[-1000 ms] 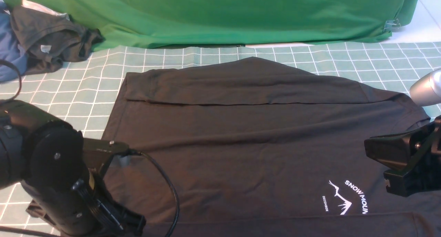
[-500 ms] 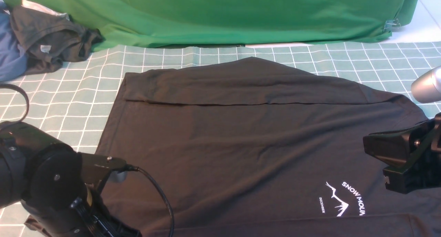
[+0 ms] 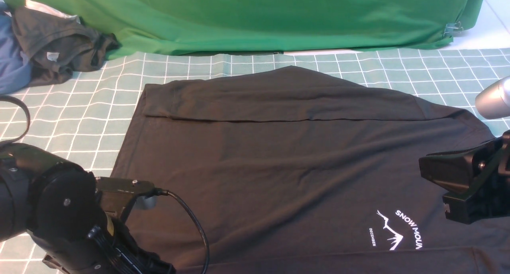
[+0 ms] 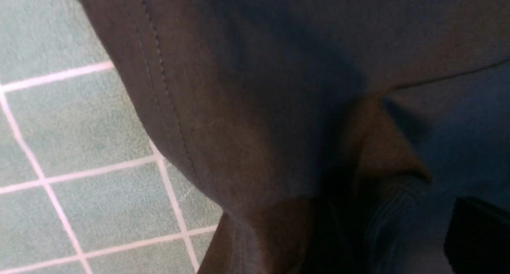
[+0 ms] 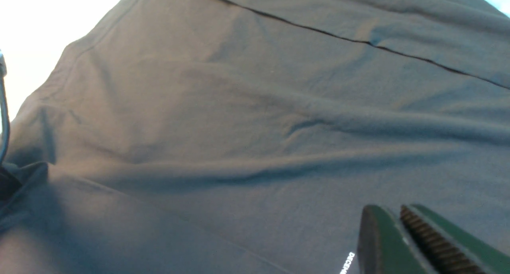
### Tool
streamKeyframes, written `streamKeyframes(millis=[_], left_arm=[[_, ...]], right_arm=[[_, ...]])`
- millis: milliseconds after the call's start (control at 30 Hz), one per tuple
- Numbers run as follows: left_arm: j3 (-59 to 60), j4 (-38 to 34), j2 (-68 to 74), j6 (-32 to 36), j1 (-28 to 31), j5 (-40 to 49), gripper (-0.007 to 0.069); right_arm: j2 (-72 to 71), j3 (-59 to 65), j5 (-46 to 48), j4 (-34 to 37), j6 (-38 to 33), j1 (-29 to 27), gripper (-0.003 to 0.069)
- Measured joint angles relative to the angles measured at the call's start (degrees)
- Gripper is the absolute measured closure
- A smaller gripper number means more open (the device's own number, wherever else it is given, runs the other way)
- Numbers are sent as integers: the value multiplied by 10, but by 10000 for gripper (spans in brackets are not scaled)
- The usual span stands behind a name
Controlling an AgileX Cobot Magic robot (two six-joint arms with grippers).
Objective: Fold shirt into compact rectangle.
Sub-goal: 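Grasp the left edge of the dark T-shirt lying flat on the table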
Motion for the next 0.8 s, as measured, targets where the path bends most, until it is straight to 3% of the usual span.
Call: streamKeyframes(millis=[100,200,367,467,800], left_arm=[[0,2,0,4,0,1,269],[0,6,0,5,0,5,329],[-2,10,0,8,0,22,524],[-10,8,0,16,0,55,590],[-66,9,1,24,0,111,602]], right_arm=[[0,0,0,0,0,0,591],[0,0,0,0,0,0,588],[0,0,0,0,0,0,587],[0,0,-1,0,0,0,583],[0,0,-1,0,0,0,577]])
